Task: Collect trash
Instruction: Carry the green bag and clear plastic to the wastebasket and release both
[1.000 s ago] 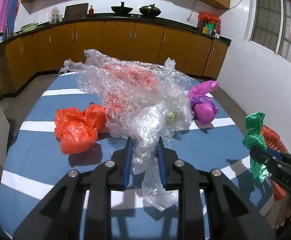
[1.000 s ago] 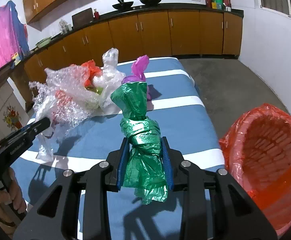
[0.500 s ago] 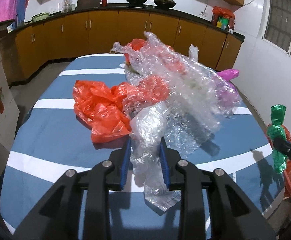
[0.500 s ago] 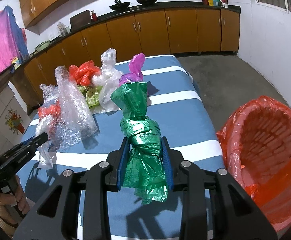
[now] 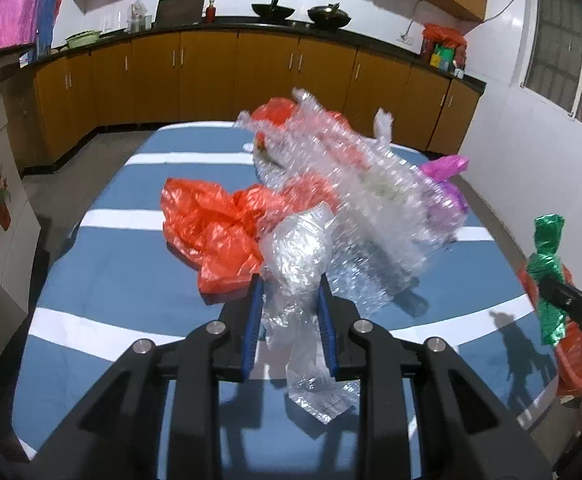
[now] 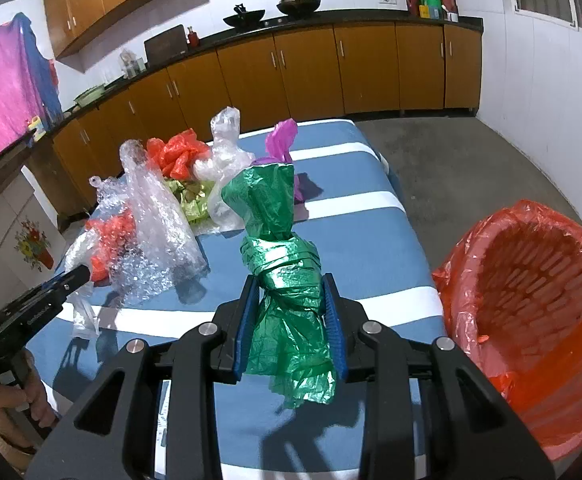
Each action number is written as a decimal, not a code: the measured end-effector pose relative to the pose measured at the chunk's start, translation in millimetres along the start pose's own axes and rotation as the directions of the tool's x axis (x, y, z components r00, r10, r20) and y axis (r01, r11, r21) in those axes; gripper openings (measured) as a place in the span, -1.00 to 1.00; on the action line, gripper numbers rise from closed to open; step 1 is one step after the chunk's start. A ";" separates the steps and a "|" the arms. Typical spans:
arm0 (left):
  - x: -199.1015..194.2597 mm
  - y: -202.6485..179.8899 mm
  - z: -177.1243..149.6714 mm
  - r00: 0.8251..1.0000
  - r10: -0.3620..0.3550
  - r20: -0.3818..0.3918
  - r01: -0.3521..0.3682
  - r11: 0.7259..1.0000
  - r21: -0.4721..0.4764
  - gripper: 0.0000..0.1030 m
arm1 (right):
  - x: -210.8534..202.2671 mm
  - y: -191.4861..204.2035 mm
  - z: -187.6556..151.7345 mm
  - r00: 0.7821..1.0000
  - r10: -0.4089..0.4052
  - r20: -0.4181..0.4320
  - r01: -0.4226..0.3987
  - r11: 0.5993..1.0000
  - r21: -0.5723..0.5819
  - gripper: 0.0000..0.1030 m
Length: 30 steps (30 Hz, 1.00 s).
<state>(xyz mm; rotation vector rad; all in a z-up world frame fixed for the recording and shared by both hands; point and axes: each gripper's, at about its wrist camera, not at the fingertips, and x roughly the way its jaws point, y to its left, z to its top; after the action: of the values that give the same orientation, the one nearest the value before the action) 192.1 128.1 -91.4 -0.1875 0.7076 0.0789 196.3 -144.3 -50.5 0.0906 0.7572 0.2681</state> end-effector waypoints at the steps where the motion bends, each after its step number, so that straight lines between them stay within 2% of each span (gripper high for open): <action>1: -3.3 -2.4 1.5 1.000 -0.006 0.007 0.006 1.000 0.003 -0.48 | -1.5 -0.4 0.5 1.000 0.000 0.003 0.000 1.000 0.000 -0.36; 8: -23.2 -33.7 20.5 0.996 -0.070 0.052 0.068 0.997 0.033 -0.48 | -16.3 -7.5 3.6 0.999 -0.015 0.029 0.015 1.000 0.007 -0.36; 16: -28.5 -83.3 34.1 0.986 -0.157 0.059 0.151 0.984 0.094 -0.48 | -39.4 -32.2 2.2 0.996 -0.063 0.065 0.061 0.997 0.041 -0.36; 25: -32.6 -148.5 35.0 0.963 -0.266 0.039 0.255 0.951 0.174 -0.48 | -70.0 -74.6 -4.0 0.984 -0.148 0.095 0.135 0.983 0.127 -0.36; 30: -33.0 -183.5 32.6 0.945 -0.326 0.015 0.316 0.924 0.215 -0.48 | -87.9 -101.6 -11.3 0.973 -0.205 0.103 0.182 0.964 0.195 -0.36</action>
<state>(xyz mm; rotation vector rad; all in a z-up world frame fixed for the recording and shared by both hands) 212.7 -45.6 -19.1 -0.0963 0.6217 -0.3041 148.5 -266.2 -18.2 0.2058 0.6624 0.0046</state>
